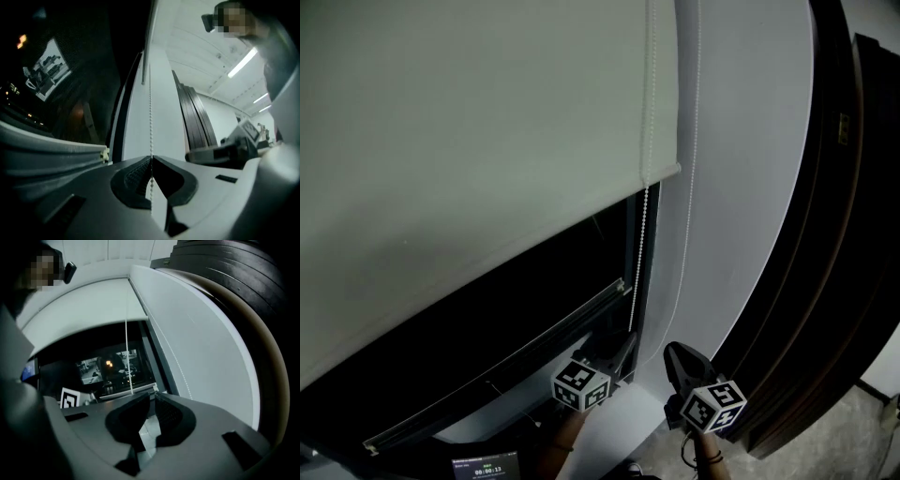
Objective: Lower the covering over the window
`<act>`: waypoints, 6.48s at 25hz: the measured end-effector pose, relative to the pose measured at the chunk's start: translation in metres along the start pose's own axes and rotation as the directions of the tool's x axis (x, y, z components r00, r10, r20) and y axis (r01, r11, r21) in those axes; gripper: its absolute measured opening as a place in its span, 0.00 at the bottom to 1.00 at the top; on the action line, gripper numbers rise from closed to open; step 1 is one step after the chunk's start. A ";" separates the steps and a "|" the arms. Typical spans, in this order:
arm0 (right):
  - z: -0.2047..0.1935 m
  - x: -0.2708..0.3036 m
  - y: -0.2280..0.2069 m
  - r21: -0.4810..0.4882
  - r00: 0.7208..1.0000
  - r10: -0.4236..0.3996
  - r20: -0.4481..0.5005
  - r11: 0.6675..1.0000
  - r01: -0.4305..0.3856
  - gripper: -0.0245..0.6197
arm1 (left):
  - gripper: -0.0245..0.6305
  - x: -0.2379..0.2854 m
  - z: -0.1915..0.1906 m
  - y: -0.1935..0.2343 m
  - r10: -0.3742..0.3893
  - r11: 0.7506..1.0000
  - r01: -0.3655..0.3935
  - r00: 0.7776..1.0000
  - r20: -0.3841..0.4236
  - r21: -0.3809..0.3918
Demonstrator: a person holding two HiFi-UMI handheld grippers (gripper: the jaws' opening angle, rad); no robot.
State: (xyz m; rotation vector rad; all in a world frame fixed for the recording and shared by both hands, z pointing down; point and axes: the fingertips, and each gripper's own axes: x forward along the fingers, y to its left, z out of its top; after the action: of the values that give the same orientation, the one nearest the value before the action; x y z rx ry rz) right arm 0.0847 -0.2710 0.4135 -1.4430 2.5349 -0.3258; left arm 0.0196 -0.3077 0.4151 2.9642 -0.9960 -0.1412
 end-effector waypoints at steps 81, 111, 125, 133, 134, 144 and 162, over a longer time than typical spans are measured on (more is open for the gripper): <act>-0.158 0.012 0.024 -0.014 0.969 0.002 -0.245 1.000 -0.006 0.07 | 0.14 -0.018 0.093 -0.056 -0.048 0.992 0.031 0.989 0.137 0.126; -0.073 -0.052 0.015 -0.059 0.994 -0.072 -0.085 0.996 0.067 0.07 | 0.04 -0.006 0.124 -0.051 -0.055 0.992 0.021 0.960 0.275 0.127; 0.034 -0.043 0.062 -0.181 0.996 0.090 0.012 0.980 -0.086 0.09 | 0.04 -0.019 -0.081 -0.053 0.004 0.998 -0.011 0.992 -0.125 -0.055; 0.077 0.001 0.086 -0.335 0.988 0.154 0.011 0.932 -0.141 0.19 | 0.04 -0.034 -0.157 -0.061 0.007 0.992 -0.038 0.969 -0.248 -0.119; 0.088 0.006 0.088 -0.342 0.986 0.162 0.024 0.929 -0.144 0.19 | 0.04 -0.032 -0.157 -0.061 0.006 0.992 -0.037 0.968 -0.249 -0.118; 0.186 0.040 0.101 -0.391 0.967 0.206 0.153 0.911 -0.132 0.20 | 0.04 -0.031 -0.159 -0.058 0.012 0.992 -0.043 0.967 -0.256 -0.116; 0.239 0.045 0.095 -0.335 0.930 0.205 0.306 0.937 -0.097 0.07 | 0.05 -0.034 -0.159 -0.066 -0.028 0.996 0.001 0.957 -0.289 -0.091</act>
State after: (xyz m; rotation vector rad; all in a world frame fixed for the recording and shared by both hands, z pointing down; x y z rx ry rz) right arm 0.0524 -0.2841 0.1549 -1.2516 2.4641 0.3424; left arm 0.0468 -0.2378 0.5734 2.8011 -0.9033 0.2364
